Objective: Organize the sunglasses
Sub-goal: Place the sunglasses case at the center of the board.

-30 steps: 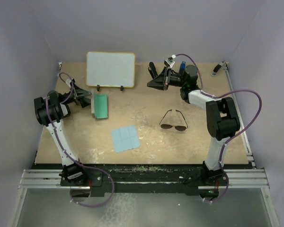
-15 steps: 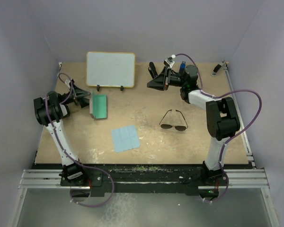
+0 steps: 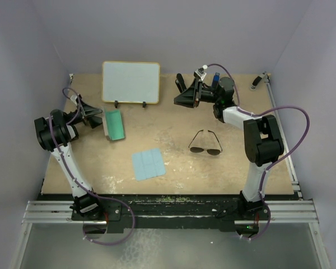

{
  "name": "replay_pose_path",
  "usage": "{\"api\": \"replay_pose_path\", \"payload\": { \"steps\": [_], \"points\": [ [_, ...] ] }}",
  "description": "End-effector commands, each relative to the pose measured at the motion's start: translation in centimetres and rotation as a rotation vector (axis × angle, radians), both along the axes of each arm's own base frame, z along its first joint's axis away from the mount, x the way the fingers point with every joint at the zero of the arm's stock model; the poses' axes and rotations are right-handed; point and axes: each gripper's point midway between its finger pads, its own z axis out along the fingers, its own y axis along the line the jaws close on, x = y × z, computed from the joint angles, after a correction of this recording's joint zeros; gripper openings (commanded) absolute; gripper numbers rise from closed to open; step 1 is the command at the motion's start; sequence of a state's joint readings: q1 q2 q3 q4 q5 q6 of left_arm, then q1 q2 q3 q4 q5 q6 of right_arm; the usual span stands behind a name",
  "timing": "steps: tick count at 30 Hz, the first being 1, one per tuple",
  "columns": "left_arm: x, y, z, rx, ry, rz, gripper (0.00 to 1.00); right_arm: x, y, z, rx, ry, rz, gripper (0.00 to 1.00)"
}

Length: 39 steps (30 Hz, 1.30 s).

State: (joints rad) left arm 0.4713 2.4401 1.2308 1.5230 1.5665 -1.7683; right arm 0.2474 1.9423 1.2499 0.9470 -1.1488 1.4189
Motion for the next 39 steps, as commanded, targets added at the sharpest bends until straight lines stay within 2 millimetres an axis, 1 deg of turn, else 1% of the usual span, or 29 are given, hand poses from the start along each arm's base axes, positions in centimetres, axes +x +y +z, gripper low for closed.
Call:
{"api": "replay_pose_path", "payload": {
  "steps": [1,4,7,11,13,14,17,21,23,26,29,32,35,37,39],
  "points": [
    [-2.9,-0.3,-2.5,0.1,-0.064,-0.163,0.98,-0.6,-0.1,0.7,0.003,-0.058,0.033,0.43],
    [-3.0,-1.4,-3.0,0.088,-0.044,-0.191,0.99,-0.4,-0.1,0.5,0.003,-0.054,0.027,0.44],
    [-3.3,-4.3,-2.8,0.084,-0.042,-0.26,0.99,-0.1,0.0,0.4,0.005,-0.049,0.021,0.44],
    [-3.9,-8.7,-1.6,0.092,-0.067,-0.368,0.99,-0.3,-0.1,0.6,0.006,-0.056,0.026,0.44],
    [-4.1,-10.3,-1.2,0.094,-0.071,-0.409,0.99,-0.4,-0.1,0.5,0.003,-0.053,0.029,0.44],
    [-4.1,-10.7,-0.9,0.094,-0.07,-0.42,0.99,-0.4,-0.1,0.4,0.003,-0.049,0.029,0.44],
    [-4.0,-10.6,-0.8,0.097,-0.073,-0.416,0.98,-0.5,-0.1,0.3,0.002,-0.049,0.029,0.45],
    [-3.8,-9.1,-0.9,0.097,-0.073,-0.379,0.98,-0.7,-0.1,0.1,-0.001,-0.049,0.038,0.45],
    [-3.5,-7.8,-1.0,0.101,-0.08,-0.345,0.98,-0.7,-0.1,0.1,-0.002,-0.05,0.042,0.45],
    [-3.0,-5.4,-0.5,0.117,-0.104,-0.288,0.98,-0.7,-0.1,0.1,-0.004,-0.052,0.046,0.46],
    [-2.5,-3.7,0.1,0.131,-0.124,-0.25,0.98,-0.6,-0.1,-0.1,-0.01,-0.052,0.043,0.46],
    [-2.4,-3.4,1.0,0.147,-0.151,-0.242,0.99,-0.7,-0.1,-0.2,-0.011,-0.051,0.043,0.46],
    [-2.5,-3.6,2.0,0.164,-0.185,-0.246,0.99,-0.7,-0.2,-0.2,-0.014,-0.057,0.043,0.46],
    [-2.4,-4.1,2.0,0.157,-0.172,-0.258,0.98,-0.6,-0.2,-0.4,-0.018,-0.049,0.039,0.47],
    [-2.5,-4.9,1.4,0.143,-0.148,-0.279,0.98,-0.4,-0.1,-0.6,-0.018,-0.04,0.035,0.47]
  ]
}}
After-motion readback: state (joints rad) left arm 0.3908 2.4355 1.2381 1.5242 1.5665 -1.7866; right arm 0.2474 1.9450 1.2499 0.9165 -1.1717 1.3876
